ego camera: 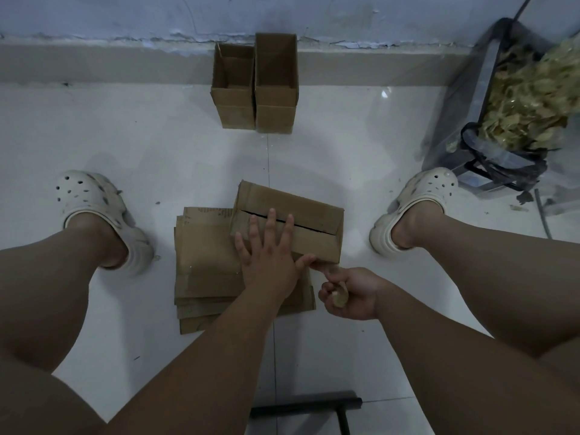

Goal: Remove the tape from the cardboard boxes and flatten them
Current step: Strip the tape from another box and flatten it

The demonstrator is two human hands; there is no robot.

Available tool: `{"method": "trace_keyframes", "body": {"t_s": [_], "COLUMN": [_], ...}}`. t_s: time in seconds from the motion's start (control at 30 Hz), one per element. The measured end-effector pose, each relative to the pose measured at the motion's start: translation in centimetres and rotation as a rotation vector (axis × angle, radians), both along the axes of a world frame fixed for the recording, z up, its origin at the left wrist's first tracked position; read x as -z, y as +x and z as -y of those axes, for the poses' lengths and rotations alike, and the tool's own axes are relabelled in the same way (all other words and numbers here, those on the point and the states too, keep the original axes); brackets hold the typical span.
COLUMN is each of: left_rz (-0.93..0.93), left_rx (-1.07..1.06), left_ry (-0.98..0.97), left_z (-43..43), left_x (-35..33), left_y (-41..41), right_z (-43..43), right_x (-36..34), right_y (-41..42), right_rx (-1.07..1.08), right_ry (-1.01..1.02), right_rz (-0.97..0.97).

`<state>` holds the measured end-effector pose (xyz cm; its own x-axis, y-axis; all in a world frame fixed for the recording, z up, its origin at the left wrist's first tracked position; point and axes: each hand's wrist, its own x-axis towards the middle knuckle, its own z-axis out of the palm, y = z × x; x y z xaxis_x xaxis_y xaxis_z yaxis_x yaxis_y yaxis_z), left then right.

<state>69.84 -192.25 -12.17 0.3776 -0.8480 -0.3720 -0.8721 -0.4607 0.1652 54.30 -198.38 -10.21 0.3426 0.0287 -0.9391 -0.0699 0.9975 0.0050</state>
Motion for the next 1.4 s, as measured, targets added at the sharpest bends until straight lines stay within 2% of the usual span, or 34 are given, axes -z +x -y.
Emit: {"method": "trace_keyframes", "body": {"t_s": [0.13,0.27,0.37,0.43,0.47,0.5,0.63,0.77,0.87,0.93,1.03,1.13,1.4], "left_rz": [-0.016,-0.027,-0.017,-0.021,-0.028,-0.036,-0.032,-0.026,-0.023,-0.014,-0.016,-0.021,-0.006], "left_rx": [0.0,0.0,0.005,0.004,0.0,-0.004,-0.002,-0.003,-0.001,0.0,-0.006,-0.006,-0.014], "left_ry": [-0.005,0.01,0.011,0.015,0.018,0.021,0.004,-0.001,-0.008,-0.014,-0.019,-0.02,-0.03], "left_z": [0.1,0.3,0.1,0.1,0.3,0.4,0.6,0.4,0.3,0.4,0.4,0.5,0.3], "left_x": [0.0,-0.2,-0.2,-0.2,-0.2,-0.2,-0.2,-0.1,0.0,0.1,0.2,0.3,0.6], "left_y": [0.0,0.3,0.1,0.3,0.5,0.6,0.5,0.5,0.5,0.4,0.4,0.3,0.3], "right_z": [0.4,-0.1,-0.1,0.3,0.4,0.2,-0.5,1.0,2.6,3.7,4.8,5.1,4.2], "right_x": [0.4,0.8,1.2,1.9,2.4,2.7,3.2,2.5,1.1,0.4,-0.2,-0.5,-0.9], "right_y": [0.3,0.9,0.5,-0.5,-1.2,-1.8,-1.3,1.0,2.3,3.2,4.2,4.6,6.0], "right_rx": [-0.015,-0.117,-0.437,-0.771,-0.8,-0.735,-0.657,-0.169,-0.008,0.025,0.074,-0.055,-0.101], "right_ry": [-0.067,-0.241,-0.431,-0.58,-0.61,-0.623,-0.709,-0.702,-0.733,-0.792,-0.839,-0.929,-0.994], "right_rz": [-0.069,-0.113,-0.281,-0.527,-0.646,-0.736,-0.82,-0.752,-0.725,-0.685,-0.804,-0.926,-0.688]}}
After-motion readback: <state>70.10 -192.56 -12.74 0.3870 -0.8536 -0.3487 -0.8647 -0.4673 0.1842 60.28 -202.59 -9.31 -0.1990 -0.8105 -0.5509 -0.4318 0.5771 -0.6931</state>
